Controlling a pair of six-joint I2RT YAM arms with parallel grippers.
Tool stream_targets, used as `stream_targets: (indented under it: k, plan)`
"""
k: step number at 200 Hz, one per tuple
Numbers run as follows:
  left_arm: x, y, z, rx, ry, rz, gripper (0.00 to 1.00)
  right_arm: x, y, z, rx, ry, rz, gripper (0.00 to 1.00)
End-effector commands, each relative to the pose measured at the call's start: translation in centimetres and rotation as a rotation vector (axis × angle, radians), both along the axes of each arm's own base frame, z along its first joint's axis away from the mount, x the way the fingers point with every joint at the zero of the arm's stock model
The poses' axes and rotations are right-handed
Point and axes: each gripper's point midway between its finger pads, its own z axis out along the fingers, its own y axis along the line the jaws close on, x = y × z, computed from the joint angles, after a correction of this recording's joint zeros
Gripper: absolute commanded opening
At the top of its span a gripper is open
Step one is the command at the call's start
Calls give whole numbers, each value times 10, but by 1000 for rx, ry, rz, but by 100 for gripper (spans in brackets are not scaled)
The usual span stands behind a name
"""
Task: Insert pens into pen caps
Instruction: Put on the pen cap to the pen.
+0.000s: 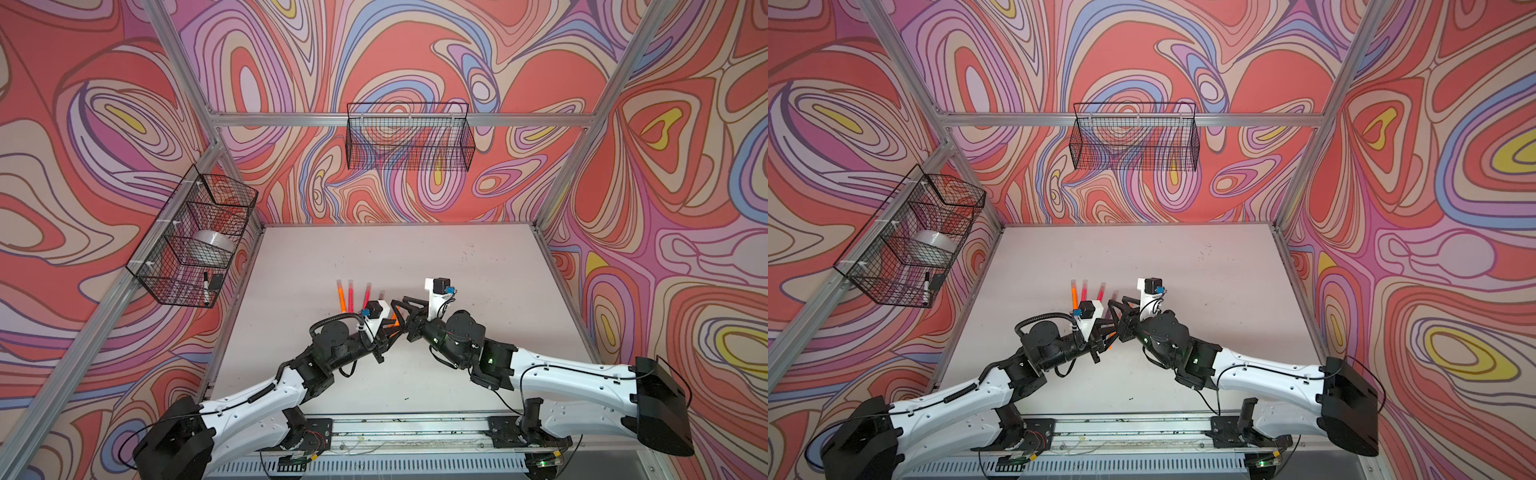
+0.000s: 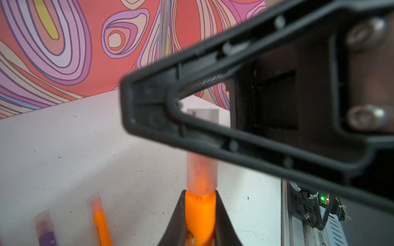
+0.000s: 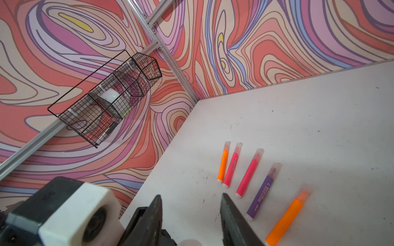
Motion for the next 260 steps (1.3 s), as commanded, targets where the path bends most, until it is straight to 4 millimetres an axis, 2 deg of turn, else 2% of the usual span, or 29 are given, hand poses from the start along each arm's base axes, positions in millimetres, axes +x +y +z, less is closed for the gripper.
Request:
stream_targets:
  k: [1,43,51,77,116,199,225,260]
  plan:
    - [-4,1,11,-26,-52,-16,0,-2,4,4,-17,-5,17,38]
    - [-1,2,9,-15,-49,-2,0,-8,10,2,-26,4,65,31]
    - [-1,2,9,-12,-47,-2,0,-8,10,1,-30,5,67,31]
    - [-2,2,9,-11,-46,-5,0,-8,7,2,-32,1,60,42]
    - [-3,2,11,-13,-47,-10,0,-9,2,11,-25,-18,51,41]
    - [-2,0,4,-6,-33,-17,0,-10,6,19,-22,-31,66,36]
    - [-2,0,4,-7,-34,-13,0,-10,7,18,-25,-28,73,31]
    - [2,3,7,-6,-35,17,0,-11,11,9,-32,-13,90,14]
